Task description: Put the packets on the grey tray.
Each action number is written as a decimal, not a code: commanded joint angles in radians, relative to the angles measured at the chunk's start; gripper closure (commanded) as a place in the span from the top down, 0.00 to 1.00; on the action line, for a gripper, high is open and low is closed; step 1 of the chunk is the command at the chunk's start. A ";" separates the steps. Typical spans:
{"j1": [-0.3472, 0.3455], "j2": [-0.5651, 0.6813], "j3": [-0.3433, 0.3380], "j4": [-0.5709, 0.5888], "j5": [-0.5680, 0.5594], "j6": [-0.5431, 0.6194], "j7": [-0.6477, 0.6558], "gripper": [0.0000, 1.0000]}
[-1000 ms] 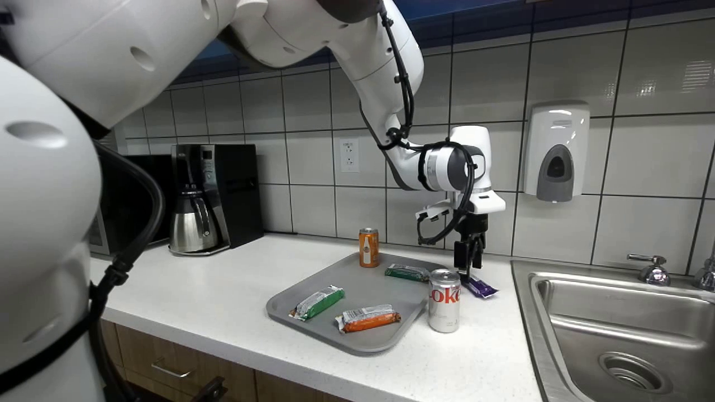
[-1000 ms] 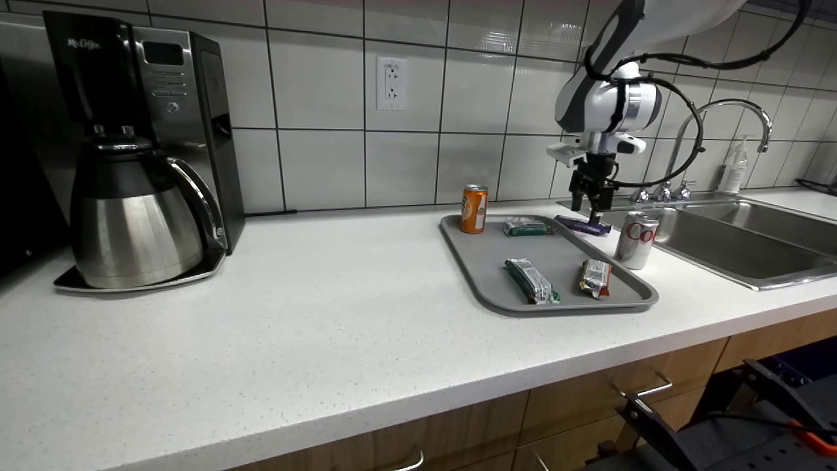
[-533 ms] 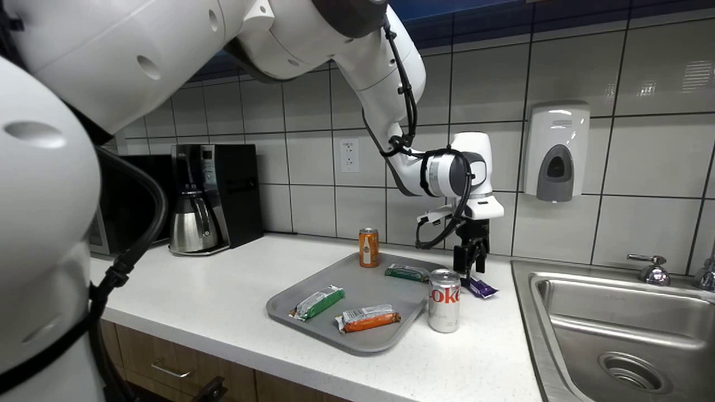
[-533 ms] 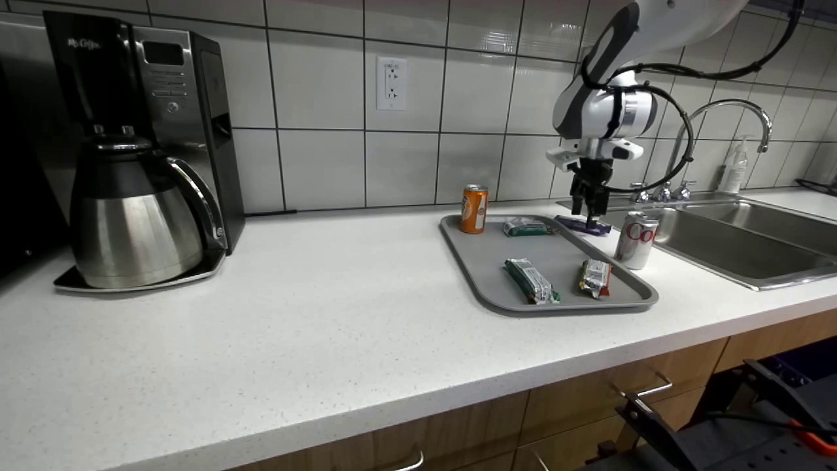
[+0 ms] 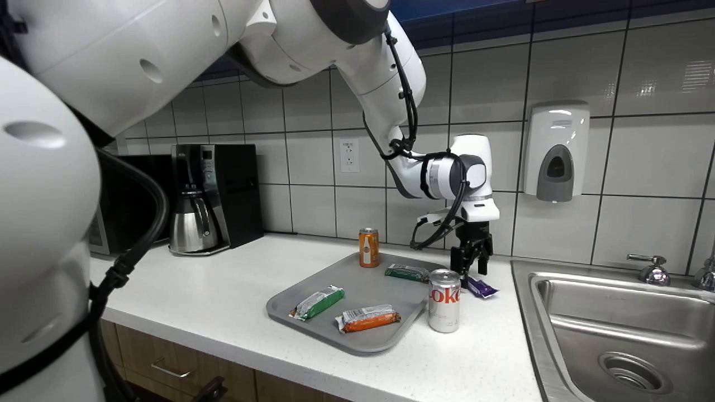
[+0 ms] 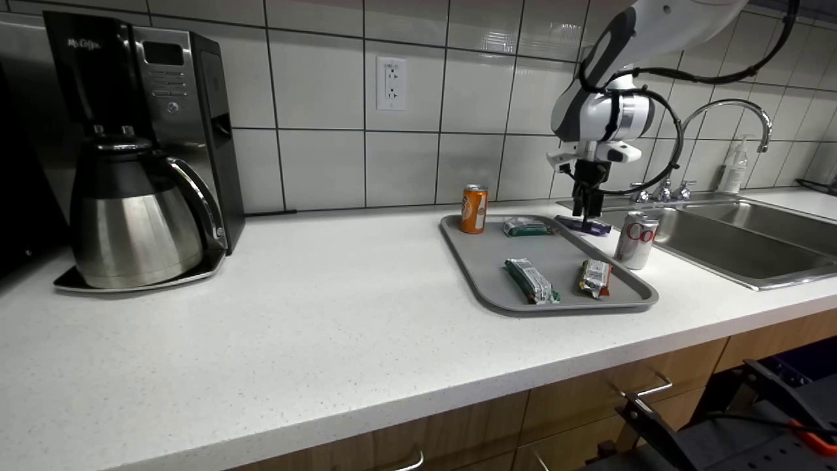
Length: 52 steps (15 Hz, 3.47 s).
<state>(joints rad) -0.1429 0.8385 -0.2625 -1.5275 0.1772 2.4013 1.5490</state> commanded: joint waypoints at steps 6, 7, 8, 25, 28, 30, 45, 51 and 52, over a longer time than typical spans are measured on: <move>-0.014 0.013 0.008 0.037 0.015 -0.013 0.064 0.58; -0.014 0.012 0.008 0.038 0.014 -0.013 0.065 0.51; -0.015 0.011 0.008 0.039 0.014 -0.014 0.065 0.42; -0.017 -0.087 -0.005 -0.034 -0.005 -0.018 0.018 0.07; -0.020 -0.138 0.003 -0.072 -0.005 -0.009 -0.018 0.07; -0.017 -0.174 0.011 -0.108 -0.006 -0.006 -0.056 0.07; 0.112 -0.375 0.073 -0.411 -0.053 0.034 -0.252 0.07; 0.127 -0.404 0.111 -0.496 -0.038 0.045 -0.314 0.07; 0.129 -0.403 0.113 -0.507 -0.038 0.048 -0.319 0.07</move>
<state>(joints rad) -0.0111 0.4867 -0.1642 -1.9626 0.1349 2.4274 1.2748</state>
